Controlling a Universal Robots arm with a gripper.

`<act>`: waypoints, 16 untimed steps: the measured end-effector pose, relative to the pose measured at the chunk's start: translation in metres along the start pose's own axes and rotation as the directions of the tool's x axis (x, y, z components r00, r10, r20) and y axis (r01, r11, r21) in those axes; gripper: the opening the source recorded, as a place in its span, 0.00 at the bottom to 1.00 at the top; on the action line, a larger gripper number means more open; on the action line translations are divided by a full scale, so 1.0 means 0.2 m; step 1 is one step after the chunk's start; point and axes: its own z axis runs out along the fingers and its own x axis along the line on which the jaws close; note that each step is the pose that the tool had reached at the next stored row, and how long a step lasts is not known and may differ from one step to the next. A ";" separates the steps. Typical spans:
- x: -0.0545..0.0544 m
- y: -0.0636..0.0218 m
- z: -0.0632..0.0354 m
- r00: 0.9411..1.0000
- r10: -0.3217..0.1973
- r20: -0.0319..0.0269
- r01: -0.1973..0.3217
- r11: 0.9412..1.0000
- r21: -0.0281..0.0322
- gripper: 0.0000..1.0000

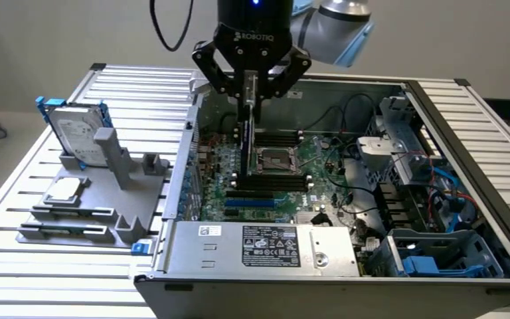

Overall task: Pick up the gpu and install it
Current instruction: 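Pick up the gpu and move the gpu toward the slot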

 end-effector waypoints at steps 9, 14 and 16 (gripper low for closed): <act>-0.20 0.023 0.078 1.000 0.000 0.000 0.000 1.000 0.004 0.26; -0.26 0.028 0.099 1.000 0.000 0.000 0.000 1.000 0.002 0.26; -0.26 0.028 0.099 1.000 0.000 0.000 0.000 1.000 0.002 0.26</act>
